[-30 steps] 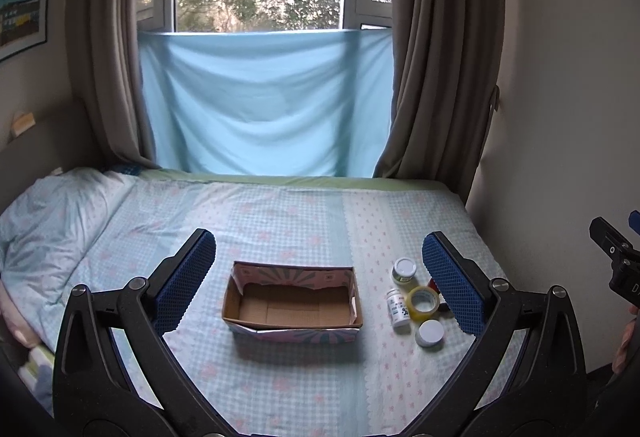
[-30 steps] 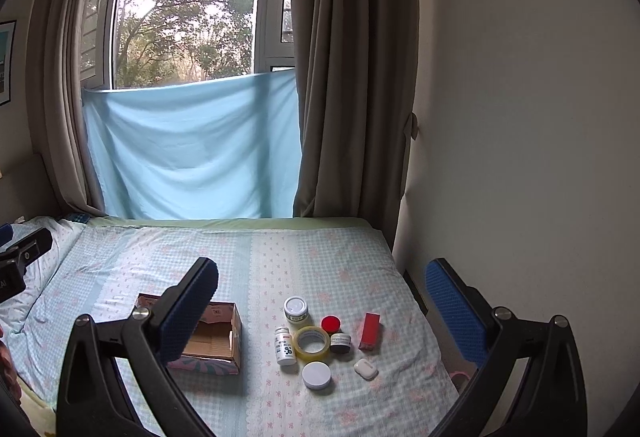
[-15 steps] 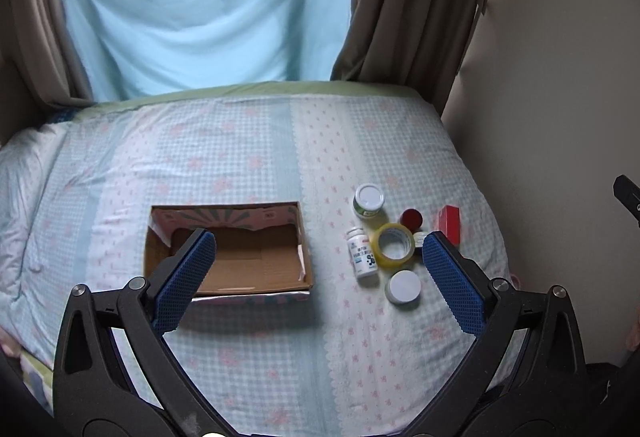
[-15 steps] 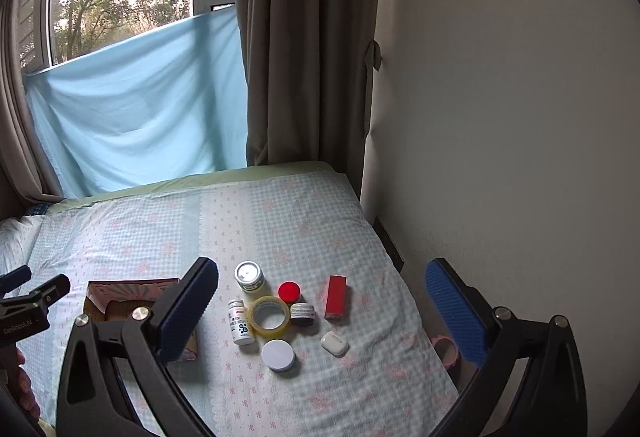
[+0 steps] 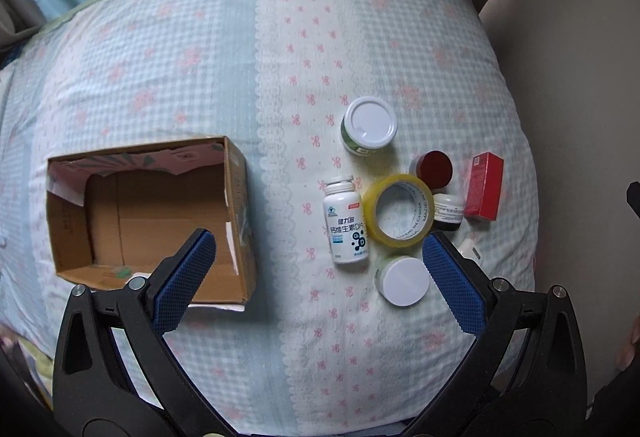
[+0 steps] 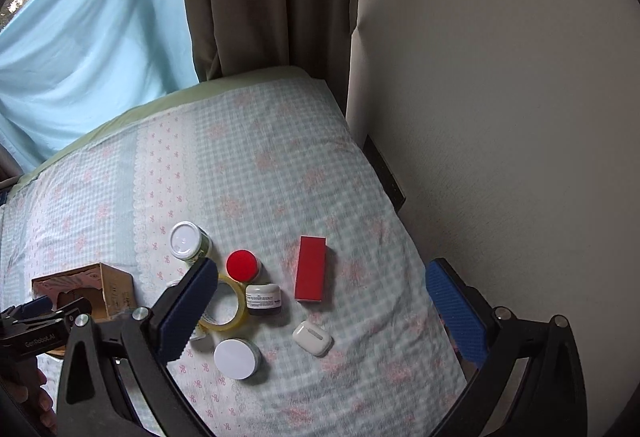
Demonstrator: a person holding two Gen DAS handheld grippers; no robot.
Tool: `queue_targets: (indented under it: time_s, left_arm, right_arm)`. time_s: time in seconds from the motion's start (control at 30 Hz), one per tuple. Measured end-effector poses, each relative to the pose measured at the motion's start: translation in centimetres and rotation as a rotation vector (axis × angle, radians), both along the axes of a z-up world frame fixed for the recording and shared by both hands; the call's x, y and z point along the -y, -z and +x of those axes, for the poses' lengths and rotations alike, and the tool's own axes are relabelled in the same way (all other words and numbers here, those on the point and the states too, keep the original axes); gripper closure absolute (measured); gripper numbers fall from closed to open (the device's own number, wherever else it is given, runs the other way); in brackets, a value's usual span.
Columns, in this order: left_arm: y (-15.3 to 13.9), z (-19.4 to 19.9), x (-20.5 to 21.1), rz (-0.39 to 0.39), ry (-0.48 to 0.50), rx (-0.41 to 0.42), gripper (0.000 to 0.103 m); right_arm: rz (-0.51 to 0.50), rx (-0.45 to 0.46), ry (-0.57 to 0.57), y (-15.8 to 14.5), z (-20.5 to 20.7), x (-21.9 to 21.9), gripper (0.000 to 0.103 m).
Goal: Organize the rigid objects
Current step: 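Reach the right gripper to the red box while the left gripper reaches the white bottle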
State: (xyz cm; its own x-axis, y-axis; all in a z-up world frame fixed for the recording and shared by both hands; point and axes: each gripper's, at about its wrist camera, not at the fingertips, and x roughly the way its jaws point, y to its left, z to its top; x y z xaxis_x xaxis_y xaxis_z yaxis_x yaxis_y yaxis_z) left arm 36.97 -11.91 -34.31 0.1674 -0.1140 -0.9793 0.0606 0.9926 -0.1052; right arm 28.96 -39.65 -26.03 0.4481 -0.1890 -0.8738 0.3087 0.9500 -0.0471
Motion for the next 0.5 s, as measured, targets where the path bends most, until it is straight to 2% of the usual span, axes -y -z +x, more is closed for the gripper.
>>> queue_targets:
  time_s: [0.17,0.27,0.5]
  left_arm:
    - [7.1,3.2,0.8,0.019,-0.034,-0.139,0.001]
    - [10.7,4.5,1.3,0.064,-0.021,-0.197,0.001]
    - [16.2,5.3,1.6,0.081,-0.002,-0.294,0.001]
  right_arm:
    - [0.066,-0.103,0.037,6.4,4.0,2.0,0.000]
    - [0.108,-0.158,0.061,10.3,6.1,2.9,0.000]
    - [0.137,-0.290,0.081,17.8,9.0,3.5,0.000]
